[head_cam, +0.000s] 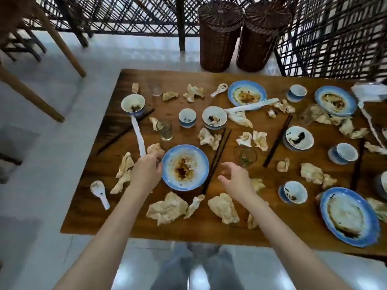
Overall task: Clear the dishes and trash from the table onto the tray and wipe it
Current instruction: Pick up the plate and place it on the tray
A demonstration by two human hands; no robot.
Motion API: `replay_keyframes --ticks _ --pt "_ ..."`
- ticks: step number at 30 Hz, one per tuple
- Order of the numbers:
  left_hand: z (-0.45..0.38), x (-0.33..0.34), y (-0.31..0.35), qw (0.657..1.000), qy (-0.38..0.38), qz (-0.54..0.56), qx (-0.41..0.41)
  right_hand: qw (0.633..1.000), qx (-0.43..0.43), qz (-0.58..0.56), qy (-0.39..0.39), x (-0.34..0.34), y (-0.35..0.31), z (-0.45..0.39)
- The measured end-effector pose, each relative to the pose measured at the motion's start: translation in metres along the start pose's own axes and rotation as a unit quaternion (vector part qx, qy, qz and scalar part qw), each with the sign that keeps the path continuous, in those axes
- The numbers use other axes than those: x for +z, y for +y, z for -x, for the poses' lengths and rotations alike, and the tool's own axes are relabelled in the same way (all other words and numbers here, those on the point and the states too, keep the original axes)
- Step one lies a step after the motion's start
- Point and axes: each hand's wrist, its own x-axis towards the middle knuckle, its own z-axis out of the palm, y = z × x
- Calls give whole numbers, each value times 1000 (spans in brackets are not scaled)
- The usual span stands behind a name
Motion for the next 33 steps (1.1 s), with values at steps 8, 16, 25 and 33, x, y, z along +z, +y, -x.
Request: replay_keyframes --ticks 8,16,25,33 --pt "-12 30 -23 987 -128 -69 -61 988 129 -75 -41 39 6 -26" --pt "-22 43 -32 985 -143 -26 -88 965 199 -150 -86 57 1 -42" --pt "-25 51 -35 982 -148 20 -115 968 202 -148 -24 65 -4 -45" --pt "-36 24 -21 987 -99 90 -87 957 191 -214 49 39 -20 -28"
